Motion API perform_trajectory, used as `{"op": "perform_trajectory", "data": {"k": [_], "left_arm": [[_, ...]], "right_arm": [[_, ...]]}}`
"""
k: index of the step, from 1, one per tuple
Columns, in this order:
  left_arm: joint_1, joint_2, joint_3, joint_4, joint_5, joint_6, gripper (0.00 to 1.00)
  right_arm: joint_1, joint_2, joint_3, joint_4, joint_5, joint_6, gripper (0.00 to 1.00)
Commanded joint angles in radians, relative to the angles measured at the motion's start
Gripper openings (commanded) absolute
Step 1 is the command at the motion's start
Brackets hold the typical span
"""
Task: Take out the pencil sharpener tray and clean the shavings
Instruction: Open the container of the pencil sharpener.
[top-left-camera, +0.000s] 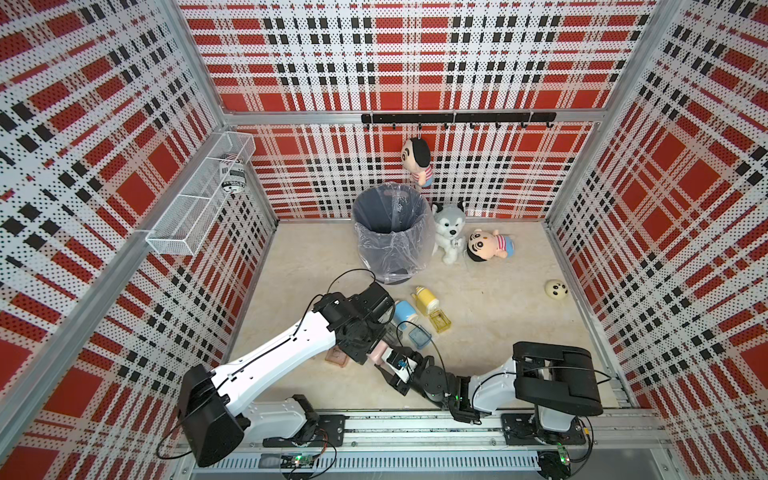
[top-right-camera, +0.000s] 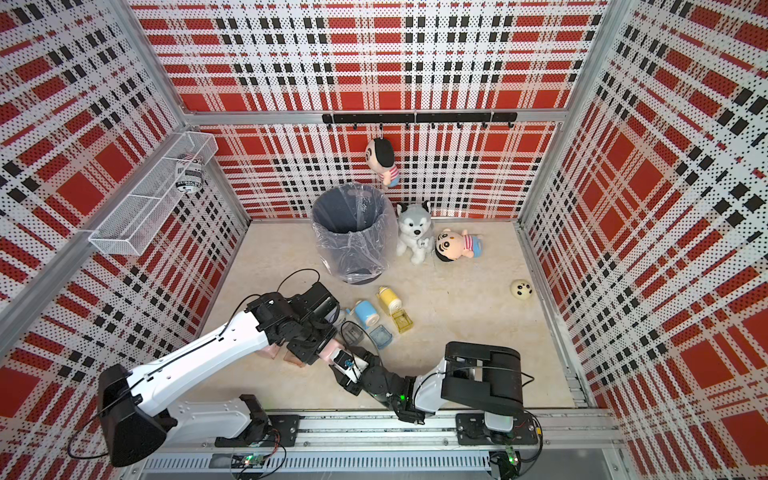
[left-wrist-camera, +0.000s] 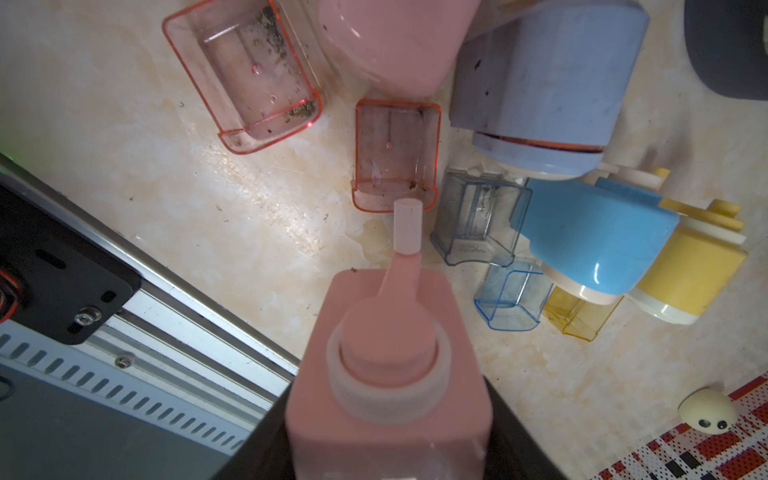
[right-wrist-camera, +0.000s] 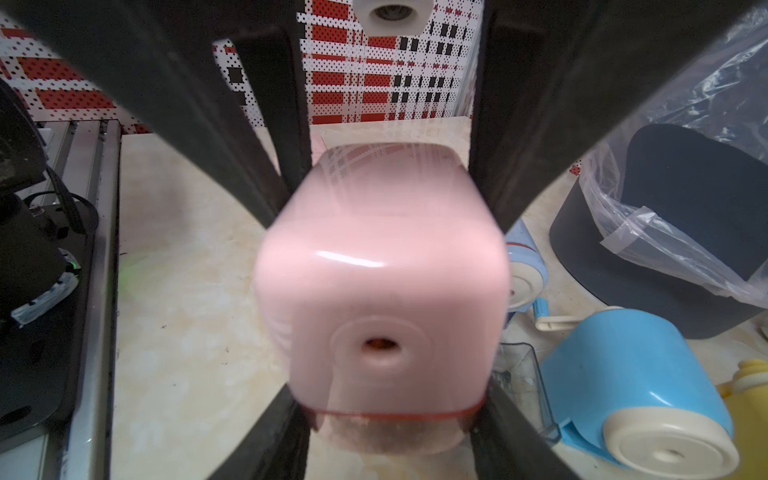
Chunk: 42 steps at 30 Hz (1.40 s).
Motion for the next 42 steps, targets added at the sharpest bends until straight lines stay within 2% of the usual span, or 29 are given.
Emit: {"op": "perform_trajectory", "data": {"k": [1,18,23,34,42], "left_arm": [[0.018,-0.001,0.031,-0.045,-0.083,-0.005,0.37],[0.016,0.021,0.037,-0.043,-0.093,0.007,0.34],[0.009,0.024,0.041,-0.028,-0.096,0.013,0.31],[-0.014,0.045,0.076,-0.020,-0.107,0.038,0.30],[-0.031,0.065,0.086,-0.013,-0.107,0.056,0.30]], "right_arm": [[0.016,-0.024,-0.030,0.024,0.020,0.026,0.55],[0.047,-0.042,-0.054,0.040,0.049,0.073,0.56],[0.046,-0.055,-0.056,0.034,0.020,0.089,0.56],[0.044,-0.070,-0.060,-0.015,-0.016,0.074,0.58],[0.002,-0.096,-0.090,0.016,-0.078,0.118,0.60]]}}
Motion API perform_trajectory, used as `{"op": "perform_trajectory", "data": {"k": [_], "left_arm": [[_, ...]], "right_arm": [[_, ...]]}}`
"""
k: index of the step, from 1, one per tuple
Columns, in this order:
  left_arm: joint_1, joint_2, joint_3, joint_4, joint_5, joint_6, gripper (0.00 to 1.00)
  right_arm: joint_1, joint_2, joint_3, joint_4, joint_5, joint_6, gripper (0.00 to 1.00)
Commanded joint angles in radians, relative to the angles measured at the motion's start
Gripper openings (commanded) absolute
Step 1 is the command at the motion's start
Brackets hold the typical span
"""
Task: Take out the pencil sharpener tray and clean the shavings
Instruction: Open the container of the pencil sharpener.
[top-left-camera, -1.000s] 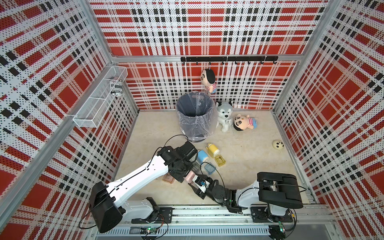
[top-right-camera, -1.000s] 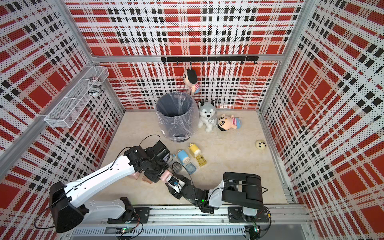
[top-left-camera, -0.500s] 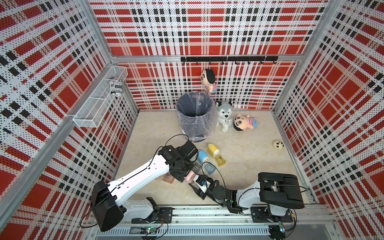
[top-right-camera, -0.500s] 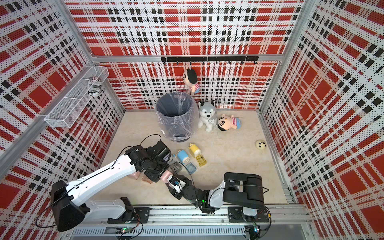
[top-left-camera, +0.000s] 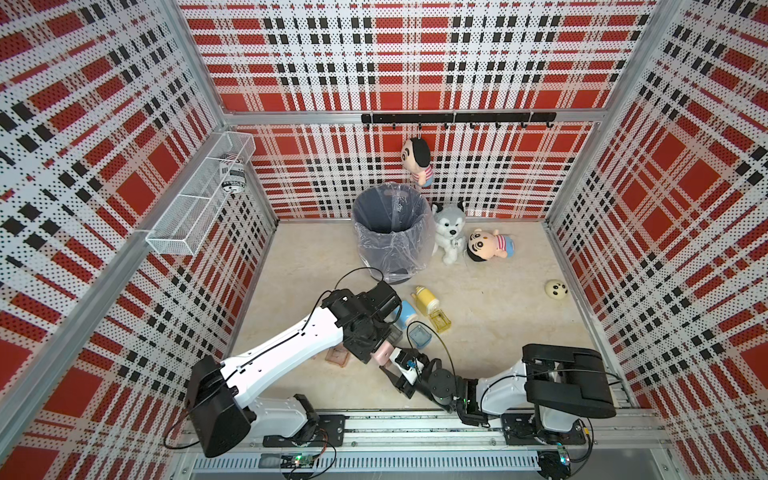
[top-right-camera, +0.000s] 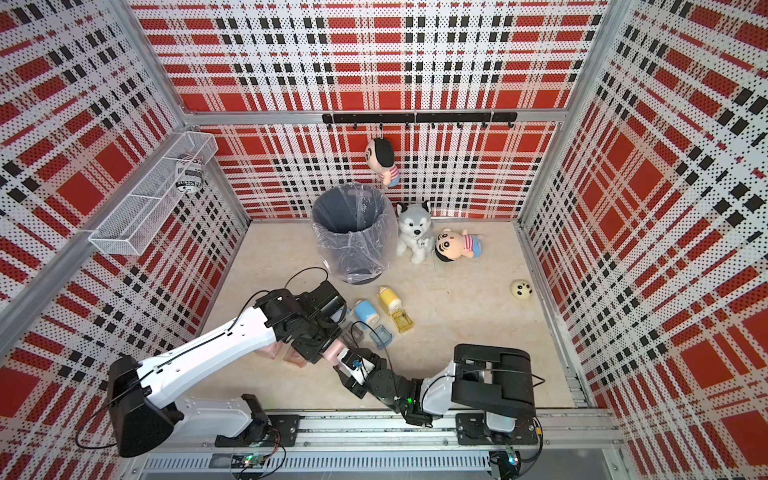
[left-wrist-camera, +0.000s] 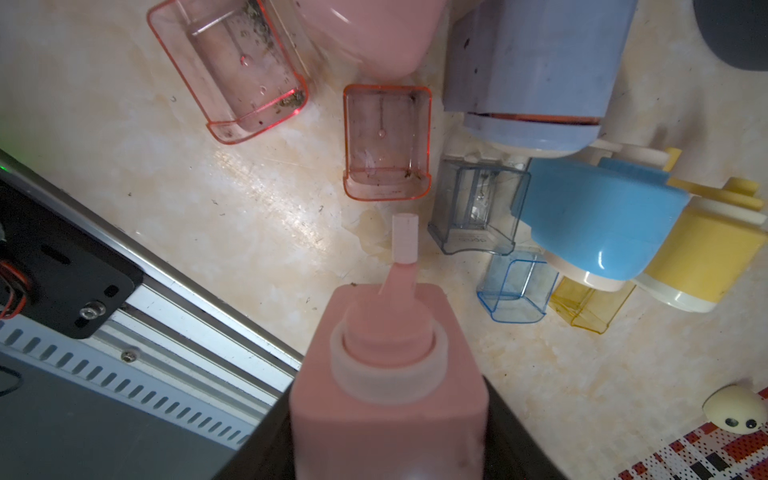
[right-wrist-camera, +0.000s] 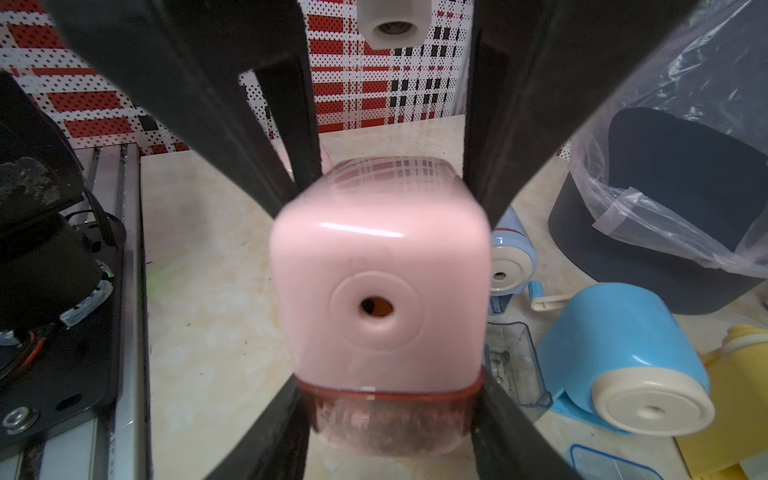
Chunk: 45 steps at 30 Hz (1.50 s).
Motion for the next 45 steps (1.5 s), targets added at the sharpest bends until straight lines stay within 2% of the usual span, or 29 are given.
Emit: {"op": "perform_trajectory", "data": {"k": [1,5,16,19,26,31,33,37,45], "left_arm": [[0.002,0.005,0.038,0.003,-0.102,0.035,0.30],[0.003,0.010,0.042,0.002,-0.109,0.039,0.30],[0.028,0.005,0.043,-0.008,-0.110,0.039,0.30],[0.030,0.000,0.041,-0.008,-0.106,0.035,0.30],[0.036,-0.004,0.034,-0.012,-0.101,0.035,0.30],[0.037,-0.011,0.034,-0.011,-0.101,0.035,0.30],[0.039,-0.013,0.033,-0.011,-0.099,0.035,0.30],[0.040,-0.020,0.028,-0.014,-0.099,0.035,0.30],[0.041,-0.034,0.015,-0.013,-0.099,0.031,0.30]], "right_arm": [[-0.007,-0.031,-0.021,0.005,-0.071,0.042,0.61],[-0.008,-0.036,-0.021,0.002,-0.100,0.031,0.62],[-0.005,-0.017,-0.015,-0.001,0.014,-0.005,0.59],[-0.002,-0.004,-0.010,0.008,0.041,-0.012,0.63],[0.003,0.027,-0.009,0.051,0.029,-0.012,0.64],[0.002,0.047,0.013,0.053,0.026,-0.014,0.82],[0.003,0.066,0.030,0.052,0.033,-0.017,0.85],[0.001,0.097,0.070,0.025,0.062,-0.019,0.83],[-0.002,0.113,0.108,0.001,0.078,-0.026,0.73]]}}
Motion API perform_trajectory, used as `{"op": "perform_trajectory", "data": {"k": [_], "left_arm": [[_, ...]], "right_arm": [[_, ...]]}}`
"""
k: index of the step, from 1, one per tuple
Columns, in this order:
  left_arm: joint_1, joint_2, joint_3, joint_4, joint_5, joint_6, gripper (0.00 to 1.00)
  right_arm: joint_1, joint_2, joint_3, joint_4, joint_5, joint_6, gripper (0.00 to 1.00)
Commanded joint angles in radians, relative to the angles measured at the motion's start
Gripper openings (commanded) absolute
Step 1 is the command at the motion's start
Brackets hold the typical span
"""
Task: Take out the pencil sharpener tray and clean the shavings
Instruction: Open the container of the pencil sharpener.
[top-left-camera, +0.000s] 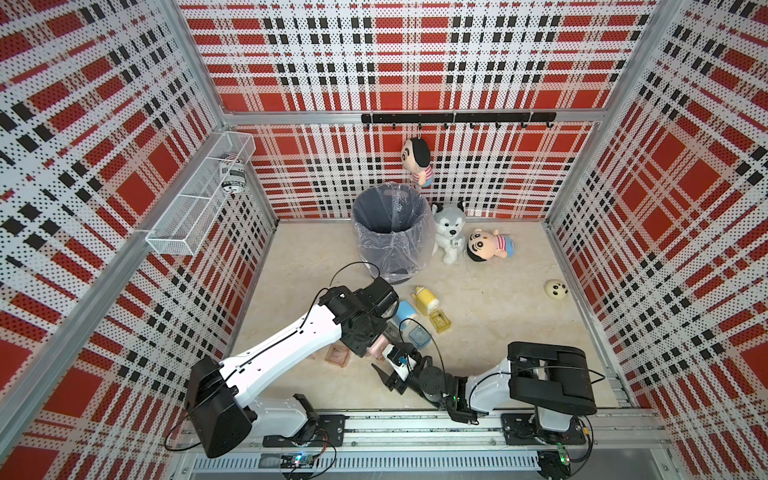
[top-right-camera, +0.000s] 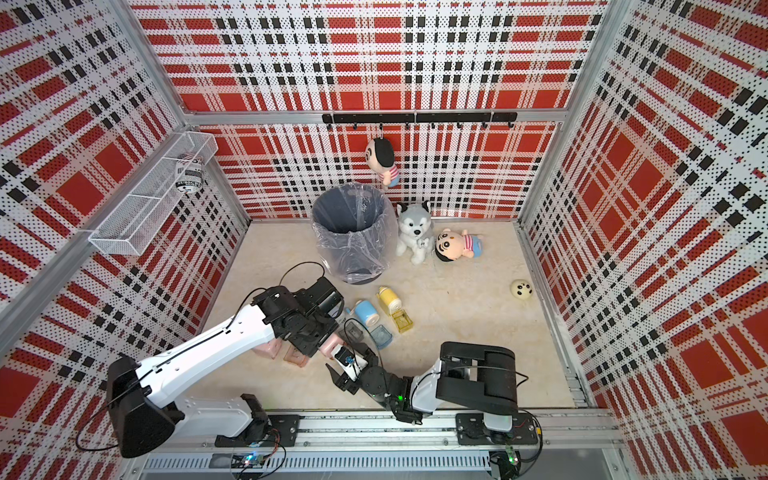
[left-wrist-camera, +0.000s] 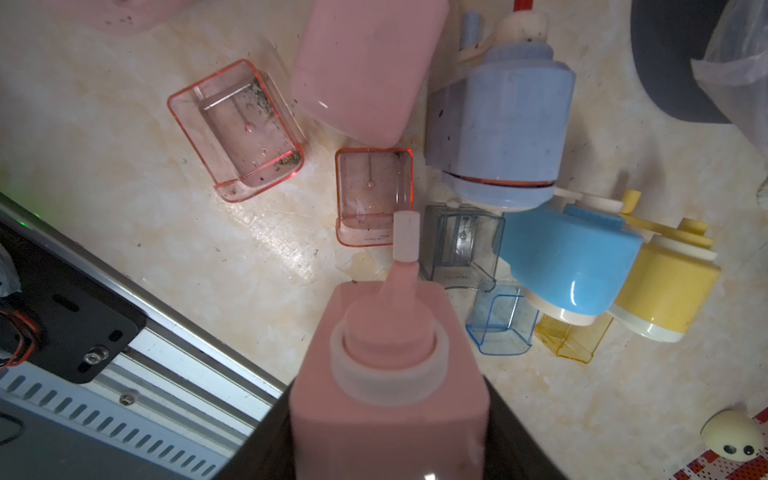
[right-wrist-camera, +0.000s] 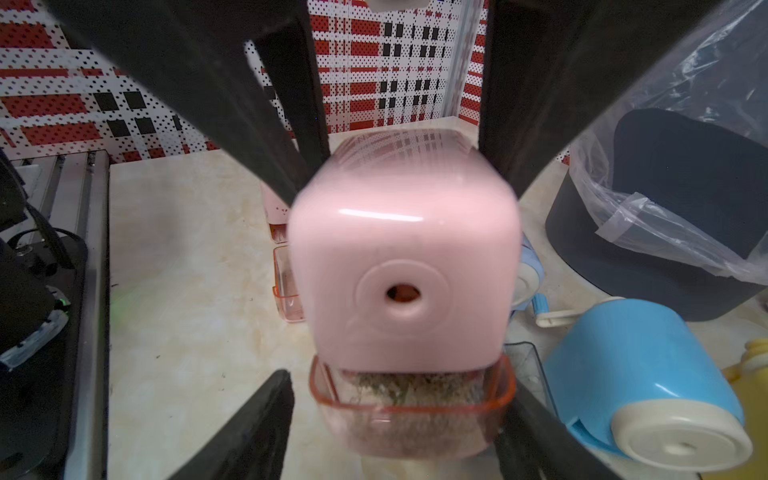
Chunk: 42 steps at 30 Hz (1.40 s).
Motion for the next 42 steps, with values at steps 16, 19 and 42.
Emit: {"op": "perform_trajectory", "data": {"k": [16,19,42], "left_arm": [[0.009,-0.025,0.003,-0.005,-0.027,-0.004,0.30],[0.011,-0.025,0.006,-0.017,-0.044,-0.008,0.30],[-0.051,-0.016,0.008,-0.063,-0.102,-0.079,0.31]], "right_arm": [[0.001,-0.004,-0.012,0.007,0.002,-0.017,0.52],[0.001,-0.018,-0.037,0.033,-0.017,-0.014,0.52],[0.023,-0.377,-0.294,-0.129,0.019,0.179,0.49]]}}
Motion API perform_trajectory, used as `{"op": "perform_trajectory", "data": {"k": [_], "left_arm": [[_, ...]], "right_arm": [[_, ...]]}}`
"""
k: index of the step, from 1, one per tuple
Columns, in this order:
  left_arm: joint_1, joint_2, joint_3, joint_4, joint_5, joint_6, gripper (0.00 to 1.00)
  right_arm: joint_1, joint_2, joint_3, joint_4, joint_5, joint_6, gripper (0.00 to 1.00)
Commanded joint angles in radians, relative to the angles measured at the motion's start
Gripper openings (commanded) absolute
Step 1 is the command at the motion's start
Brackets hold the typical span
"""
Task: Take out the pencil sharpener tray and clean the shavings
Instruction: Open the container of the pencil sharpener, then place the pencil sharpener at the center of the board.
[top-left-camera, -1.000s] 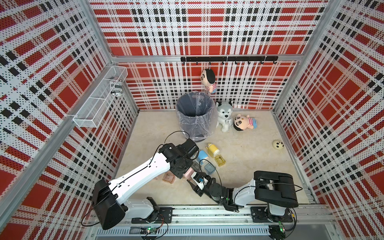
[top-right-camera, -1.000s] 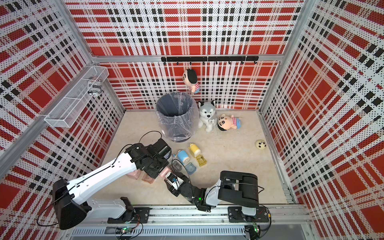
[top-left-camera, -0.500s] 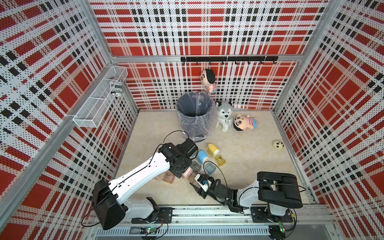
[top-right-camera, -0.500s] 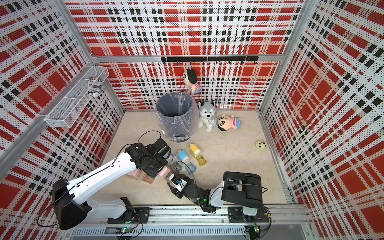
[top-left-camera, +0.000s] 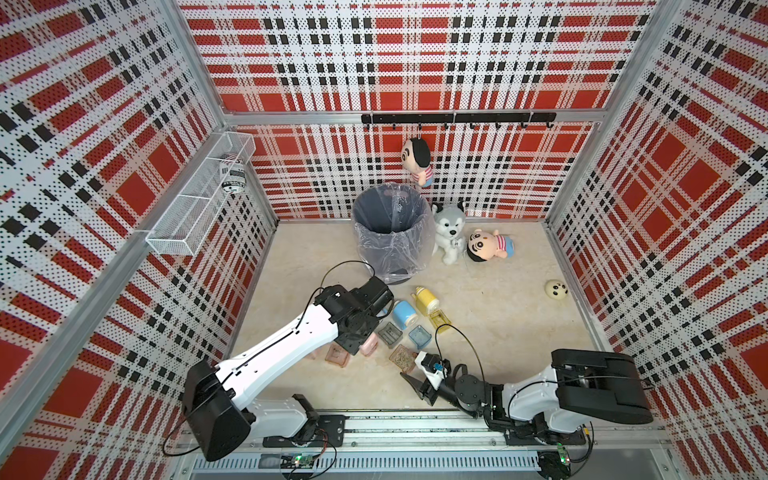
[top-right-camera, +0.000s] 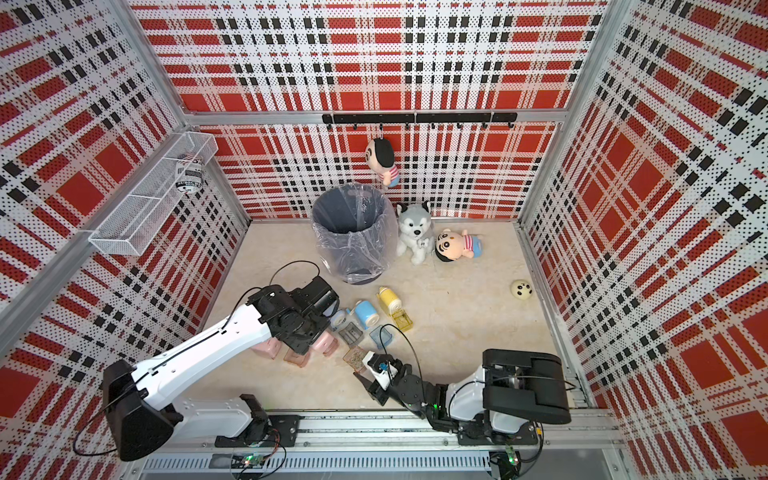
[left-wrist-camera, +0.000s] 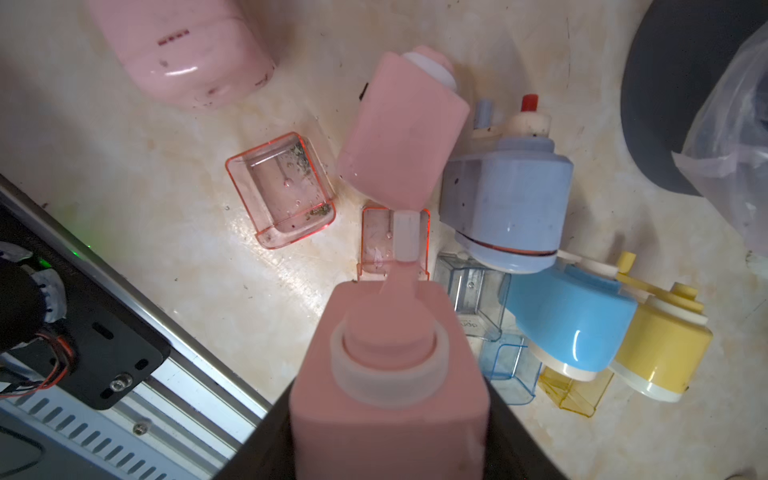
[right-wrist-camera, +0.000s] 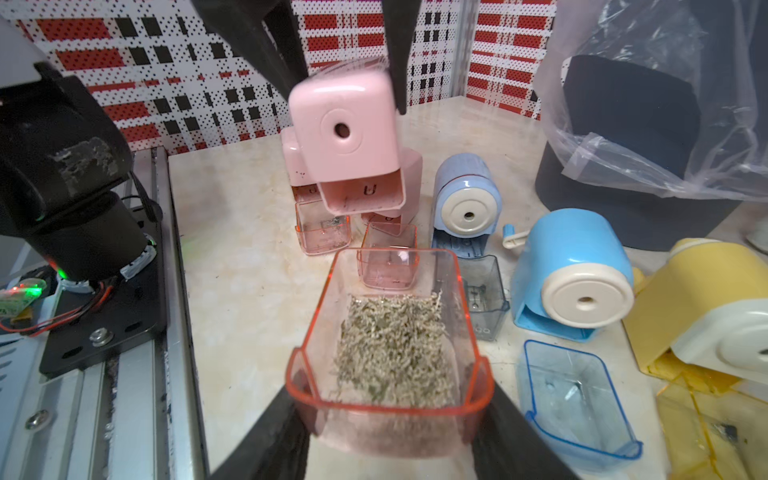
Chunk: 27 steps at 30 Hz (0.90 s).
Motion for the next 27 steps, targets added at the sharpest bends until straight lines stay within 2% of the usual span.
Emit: {"op": "perform_trajectory", "data": {"k": [1,4,8,13,18,22,27], "left_arm": [[-0.065,0.001,0.004,-0.014,-0.003,-0.059,0.31],[-0.131,0.006,-0.023,-0.001,0.010,-0.115,0.32],[-0.186,-0.003,-0.091,0.065,0.041,-0.165,0.32],[-0.215,0.007,-0.159,0.128,0.063,-0.195,0.32],[-0.227,0.015,-0.211,0.178,0.055,-0.217,0.32],[-0.228,0.028,-0.243,0.206,0.039,-0.231,0.32],[-0.235,0.071,-0.254,0.218,0.016,-0.244,0.34]], "right_arm": [[0.004,-0.082,0.026,-0.152,0.074,0.072,0.49],[-0.021,-0.161,0.065,-0.321,0.090,0.142,0.49],[-0.042,-0.261,0.083,-0.441,0.109,0.166,0.49],[-0.087,-0.404,0.116,-0.596,0.133,0.179,0.49],[-0.167,-0.518,0.176,-0.706,0.087,0.184,0.49],[-0.249,-0.518,0.269,-0.777,0.014,0.189,0.49],[-0.320,-0.434,0.443,-0.864,-0.065,0.174,0.49]]}}
